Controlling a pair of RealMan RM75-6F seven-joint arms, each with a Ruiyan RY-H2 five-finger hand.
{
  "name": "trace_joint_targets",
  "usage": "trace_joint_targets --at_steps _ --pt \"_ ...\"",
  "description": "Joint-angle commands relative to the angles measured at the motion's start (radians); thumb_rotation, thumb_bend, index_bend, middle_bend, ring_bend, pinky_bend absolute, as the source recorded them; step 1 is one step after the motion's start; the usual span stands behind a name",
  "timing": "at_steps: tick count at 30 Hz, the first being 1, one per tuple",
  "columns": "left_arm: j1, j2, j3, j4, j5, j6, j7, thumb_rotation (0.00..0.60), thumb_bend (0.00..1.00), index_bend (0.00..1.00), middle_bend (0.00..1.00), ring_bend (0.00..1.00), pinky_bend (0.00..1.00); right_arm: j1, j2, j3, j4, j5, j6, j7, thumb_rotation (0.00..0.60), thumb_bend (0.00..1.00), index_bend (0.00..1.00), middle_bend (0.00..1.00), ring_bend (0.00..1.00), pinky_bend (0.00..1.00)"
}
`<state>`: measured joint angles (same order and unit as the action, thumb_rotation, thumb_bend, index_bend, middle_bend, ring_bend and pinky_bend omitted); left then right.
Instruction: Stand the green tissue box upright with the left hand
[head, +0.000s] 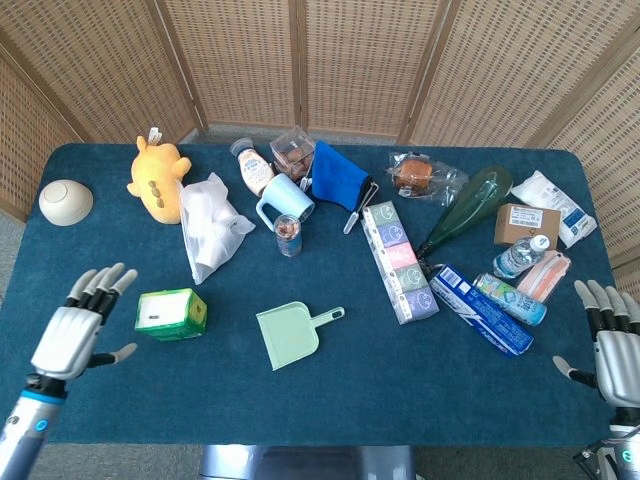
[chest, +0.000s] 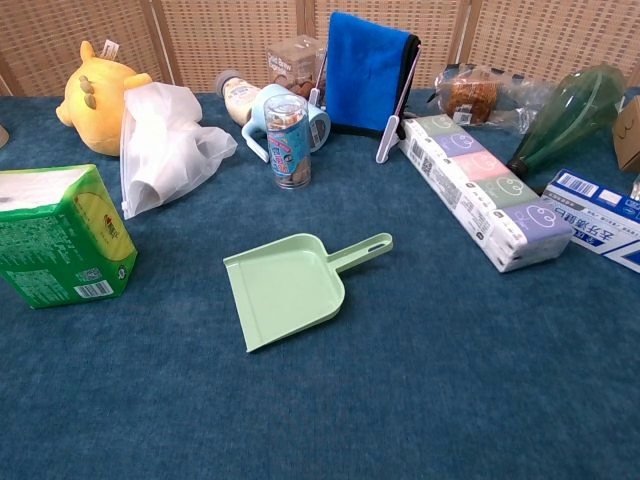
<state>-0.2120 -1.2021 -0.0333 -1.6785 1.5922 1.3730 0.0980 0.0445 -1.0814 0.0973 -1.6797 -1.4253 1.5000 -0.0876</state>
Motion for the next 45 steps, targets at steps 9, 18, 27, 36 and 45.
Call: trace_joint_targets --at_steps 9,18,27,36,45 --pt "-0.099 -0.115 -0.063 -0.063 -0.157 -0.140 0.250 0.600 0.01 0.05 0.04 0.01 0.19 -0.001 0.005 0.004 0.001 0.005 0.000 0.014 0.600 0.00 0.00 0.00 0.00 0.00" --pt "-0.123 -0.180 -0.075 -0.036 -0.185 -0.131 0.350 0.600 0.02 0.26 0.38 0.30 0.42 0.000 0.005 0.002 0.001 0.004 -0.003 0.015 0.600 0.00 0.00 0.00 0.00 0.00" --pt "-0.144 -0.200 -0.071 -0.021 -0.186 -0.135 0.380 0.600 0.03 0.32 0.48 0.38 0.45 0.001 0.006 0.002 0.000 0.008 -0.009 0.017 0.600 0.00 0.00 0.00 0.00 0.00" --pt "-0.111 -0.224 -0.056 0.068 0.023 0.045 -0.171 0.600 0.02 0.33 0.49 0.39 0.46 0.004 0.002 0.001 0.001 0.009 -0.014 0.013 0.600 0.00 0.00 0.00 0.00 0.00" --pt "-0.130 -0.395 -0.045 0.363 0.077 0.116 -0.454 0.600 0.02 0.33 0.49 0.37 0.46 0.007 -0.002 -0.001 0.004 0.012 -0.022 0.002 0.600 0.00 0.00 0.00 0.00 0.00"
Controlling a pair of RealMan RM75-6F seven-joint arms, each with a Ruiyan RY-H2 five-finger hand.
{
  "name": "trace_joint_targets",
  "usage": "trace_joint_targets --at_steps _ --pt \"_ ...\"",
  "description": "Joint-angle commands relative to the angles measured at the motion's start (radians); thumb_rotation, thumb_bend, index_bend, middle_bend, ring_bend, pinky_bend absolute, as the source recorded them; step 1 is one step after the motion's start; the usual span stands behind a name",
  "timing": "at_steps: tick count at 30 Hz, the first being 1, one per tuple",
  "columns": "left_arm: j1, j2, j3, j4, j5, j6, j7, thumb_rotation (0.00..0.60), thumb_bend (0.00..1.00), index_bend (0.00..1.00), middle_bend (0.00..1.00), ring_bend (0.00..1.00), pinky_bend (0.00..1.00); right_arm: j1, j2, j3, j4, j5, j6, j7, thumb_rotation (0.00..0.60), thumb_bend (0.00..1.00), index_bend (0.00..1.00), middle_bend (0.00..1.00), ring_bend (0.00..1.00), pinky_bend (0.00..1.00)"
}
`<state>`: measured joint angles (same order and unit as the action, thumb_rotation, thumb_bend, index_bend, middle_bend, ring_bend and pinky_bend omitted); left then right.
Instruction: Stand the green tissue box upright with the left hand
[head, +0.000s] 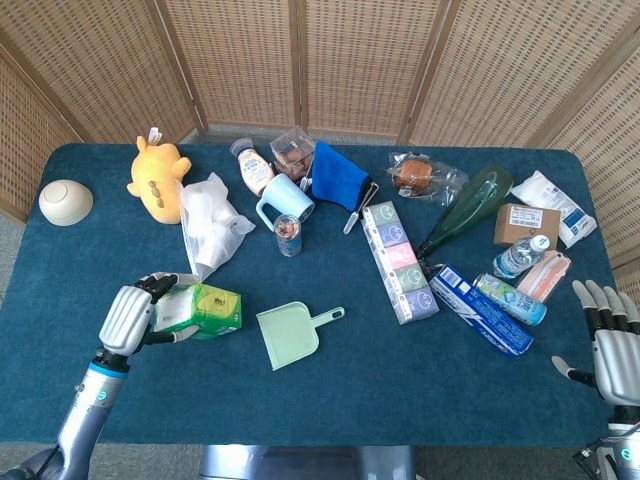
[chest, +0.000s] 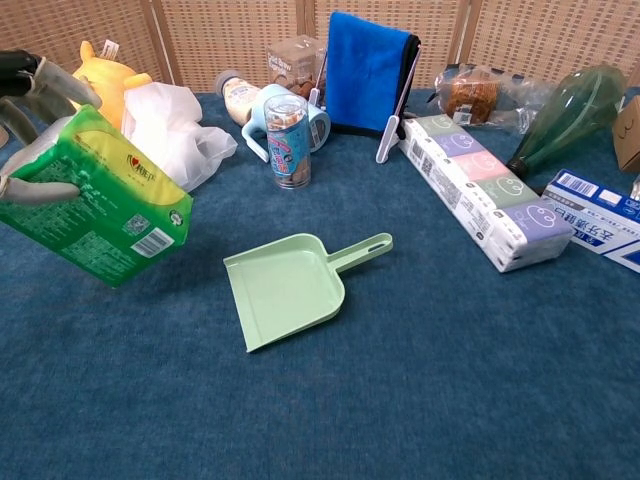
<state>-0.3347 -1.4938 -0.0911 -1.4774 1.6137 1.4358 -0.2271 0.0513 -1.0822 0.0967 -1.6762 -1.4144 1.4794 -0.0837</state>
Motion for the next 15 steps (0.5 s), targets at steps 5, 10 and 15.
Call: trace_joint_targets --at_steps 5,10,15 --pt "-0.015 -0.159 0.019 0.251 0.067 0.069 -0.152 0.600 0.02 0.34 0.49 0.36 0.46 0.002 -0.002 0.000 0.001 0.003 -0.004 -0.004 0.600 0.00 0.00 0.00 0.00 0.00" --pt "-0.006 -0.176 0.048 0.310 0.058 0.052 -0.109 0.600 0.02 0.32 0.44 0.32 0.44 0.001 -0.001 0.000 -0.001 0.001 0.000 -0.002 0.600 0.00 0.00 0.00 0.00 0.00" --pt "0.009 -0.125 0.061 0.261 0.024 0.020 -0.057 0.600 0.01 0.23 0.24 0.10 0.25 0.000 -0.001 -0.001 -0.002 0.000 -0.001 -0.003 0.600 0.00 0.00 0.00 0.00 0.00"
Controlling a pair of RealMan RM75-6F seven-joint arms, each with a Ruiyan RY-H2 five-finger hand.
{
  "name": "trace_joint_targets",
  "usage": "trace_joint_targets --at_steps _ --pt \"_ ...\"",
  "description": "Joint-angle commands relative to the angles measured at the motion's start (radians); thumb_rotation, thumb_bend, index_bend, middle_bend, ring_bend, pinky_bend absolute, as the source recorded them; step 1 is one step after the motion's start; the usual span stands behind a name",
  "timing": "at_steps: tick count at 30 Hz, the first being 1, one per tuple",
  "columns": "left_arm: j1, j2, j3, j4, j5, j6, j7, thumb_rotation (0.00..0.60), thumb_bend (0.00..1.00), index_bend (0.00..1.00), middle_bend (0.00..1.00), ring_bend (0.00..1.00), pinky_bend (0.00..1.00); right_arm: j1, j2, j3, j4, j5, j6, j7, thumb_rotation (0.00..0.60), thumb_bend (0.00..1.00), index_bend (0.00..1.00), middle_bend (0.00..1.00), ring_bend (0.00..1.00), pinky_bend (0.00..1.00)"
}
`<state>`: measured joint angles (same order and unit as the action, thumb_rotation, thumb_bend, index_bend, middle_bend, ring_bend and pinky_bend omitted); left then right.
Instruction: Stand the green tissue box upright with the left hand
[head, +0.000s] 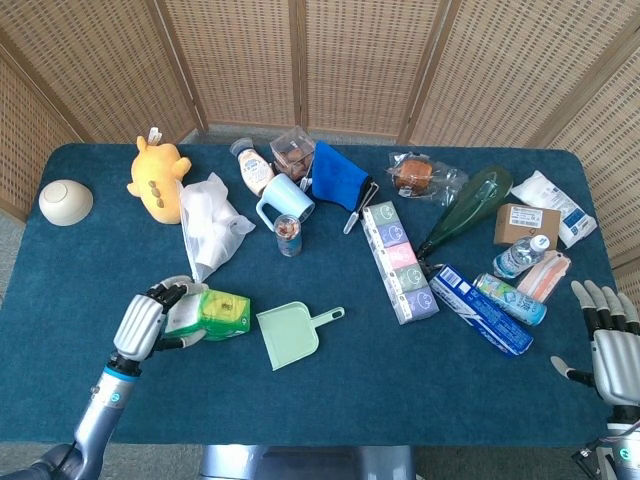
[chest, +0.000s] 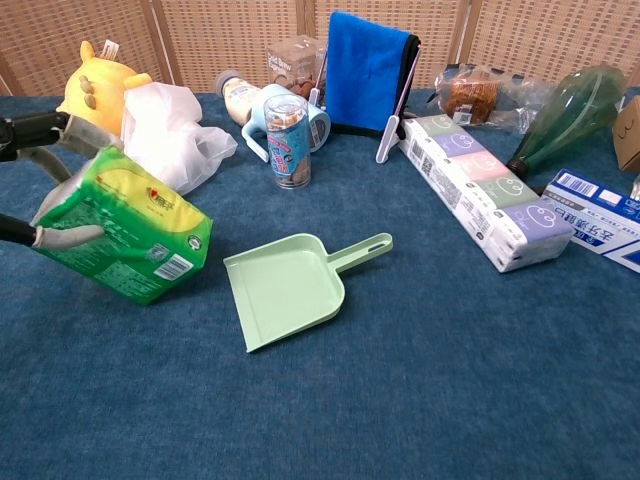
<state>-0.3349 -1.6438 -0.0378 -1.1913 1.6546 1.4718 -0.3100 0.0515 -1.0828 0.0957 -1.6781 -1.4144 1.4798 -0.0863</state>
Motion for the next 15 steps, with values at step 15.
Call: trace_joint_targets --at_steps 15 --pt "0.096 0.176 0.049 -0.185 -0.069 0.005 0.181 0.600 0.01 0.12 0.00 0.00 0.01 0.002 -0.001 -0.003 -0.005 0.002 -0.005 -0.010 0.600 0.00 0.00 0.00 0.00 0.00"
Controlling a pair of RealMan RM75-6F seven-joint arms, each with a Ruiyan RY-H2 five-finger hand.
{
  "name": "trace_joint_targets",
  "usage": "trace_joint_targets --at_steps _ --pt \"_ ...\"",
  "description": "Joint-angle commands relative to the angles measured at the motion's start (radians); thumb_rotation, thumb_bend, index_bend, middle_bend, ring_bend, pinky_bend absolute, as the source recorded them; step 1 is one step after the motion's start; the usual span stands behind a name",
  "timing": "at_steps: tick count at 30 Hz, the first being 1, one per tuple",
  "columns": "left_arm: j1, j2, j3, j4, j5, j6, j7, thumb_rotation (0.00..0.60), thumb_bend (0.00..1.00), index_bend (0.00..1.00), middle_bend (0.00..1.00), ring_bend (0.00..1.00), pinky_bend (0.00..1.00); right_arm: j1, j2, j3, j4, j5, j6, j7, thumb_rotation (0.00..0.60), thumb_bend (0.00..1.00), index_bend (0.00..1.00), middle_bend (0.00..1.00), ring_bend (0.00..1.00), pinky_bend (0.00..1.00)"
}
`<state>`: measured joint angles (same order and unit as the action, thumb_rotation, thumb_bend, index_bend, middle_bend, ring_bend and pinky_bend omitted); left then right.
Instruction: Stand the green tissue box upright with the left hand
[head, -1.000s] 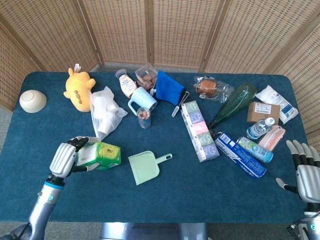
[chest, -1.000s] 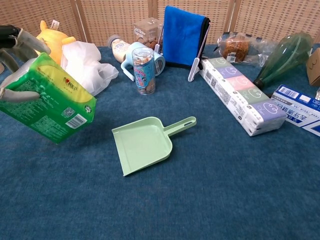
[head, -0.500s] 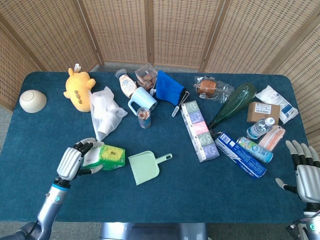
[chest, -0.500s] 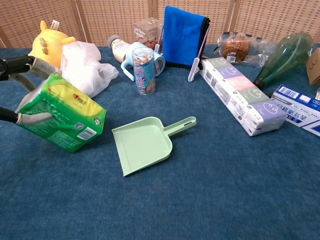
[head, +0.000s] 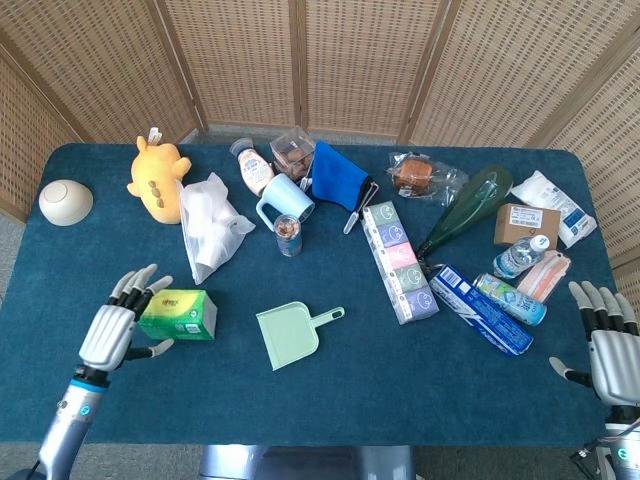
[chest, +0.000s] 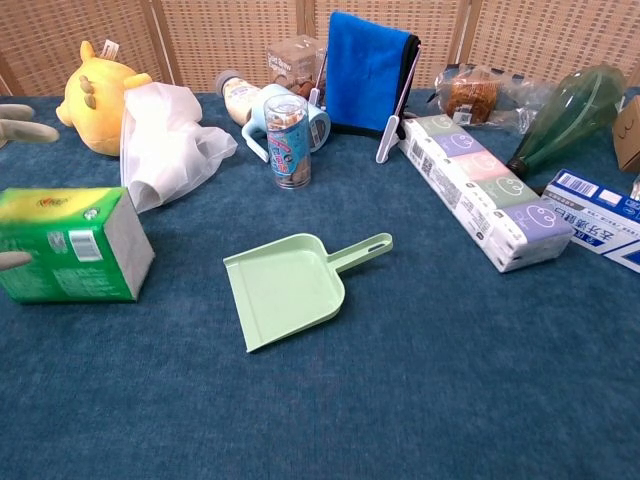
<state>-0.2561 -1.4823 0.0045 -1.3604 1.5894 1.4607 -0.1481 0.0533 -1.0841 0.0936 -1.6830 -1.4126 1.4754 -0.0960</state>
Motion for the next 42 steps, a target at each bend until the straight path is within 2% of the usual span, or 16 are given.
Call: trace_joint_targets --at_steps 1,7,14,19,21,24,27,30,32,35,38,42 --pt "0.019 0.018 0.007 -0.020 -0.004 0.017 0.028 0.600 0.01 0.12 0.00 0.00 0.00 0.000 0.000 -0.001 -0.001 -0.001 -0.001 -0.001 0.600 0.00 0.00 0.00 0.00 0.00" --pt "0.003 0.041 0.000 -0.071 -0.010 -0.017 0.083 0.600 0.01 0.12 0.00 0.00 0.00 -0.001 0.004 -0.003 -0.006 -0.003 -0.001 0.003 0.600 0.00 0.00 0.00 0.00 0.00" --pt "-0.098 0.053 -0.069 -0.179 -0.132 -0.215 0.299 0.600 0.01 0.12 0.00 0.00 0.00 -0.002 0.010 -0.001 -0.007 0.002 -0.002 0.010 0.600 0.00 0.00 0.00 0.00 0.00" --pt "-0.146 0.045 -0.090 -0.229 -0.196 -0.297 0.411 0.600 0.01 0.13 0.00 0.00 0.01 -0.003 0.014 0.005 -0.007 0.012 -0.001 0.021 0.600 0.00 0.00 0.00 0.00 0.00" --pt "-0.154 0.041 -0.094 -0.243 -0.219 -0.312 0.444 0.600 0.01 0.14 0.03 0.00 0.04 -0.003 0.016 0.006 -0.007 0.014 -0.001 0.027 0.600 0.00 0.00 0.00 0.00 0.00" --pt "-0.162 0.033 -0.097 -0.255 -0.244 -0.318 0.483 0.600 0.01 0.16 0.12 0.01 0.12 -0.003 0.016 0.006 -0.005 0.013 -0.003 0.030 0.600 0.00 0.00 0.00 0.00 0.00" --pt "-0.160 0.022 -0.098 -0.250 -0.239 -0.295 0.495 0.600 0.01 0.21 0.22 0.10 0.19 -0.001 0.016 0.004 -0.004 0.012 -0.007 0.029 0.600 0.00 0.00 0.00 0.00 0.00" --pt "-0.155 0.009 -0.098 -0.238 -0.232 -0.268 0.511 0.600 0.01 0.30 0.38 0.25 0.28 -0.001 0.017 0.004 -0.005 0.013 -0.009 0.030 0.600 0.00 0.00 0.00 0.00 0.00" --pt "-0.152 0.005 -0.096 -0.235 -0.234 -0.258 0.526 0.600 0.01 0.39 0.50 0.38 0.37 -0.001 0.018 0.003 -0.006 0.012 -0.009 0.034 0.600 0.00 0.00 0.00 0.00 0.00" --pt "-0.149 0.004 -0.093 -0.236 -0.240 -0.250 0.542 0.600 0.01 0.46 0.59 0.50 0.44 -0.002 0.020 0.002 -0.007 0.012 -0.010 0.037 0.600 0.00 0.00 0.00 0.00 0.00" --pt "-0.146 0.007 -0.091 -0.239 -0.238 -0.243 0.540 0.600 0.01 0.49 0.62 0.54 0.48 -0.001 0.019 0.001 -0.006 0.011 -0.011 0.034 0.600 0.00 0.00 0.00 0.00 0.00" --pt "-0.140 0.014 -0.094 -0.247 -0.217 -0.217 0.504 0.600 0.01 0.50 0.63 0.54 0.49 -0.001 0.018 0.000 -0.006 0.012 -0.013 0.034 0.600 0.00 0.00 0.00 0.00 0.00"
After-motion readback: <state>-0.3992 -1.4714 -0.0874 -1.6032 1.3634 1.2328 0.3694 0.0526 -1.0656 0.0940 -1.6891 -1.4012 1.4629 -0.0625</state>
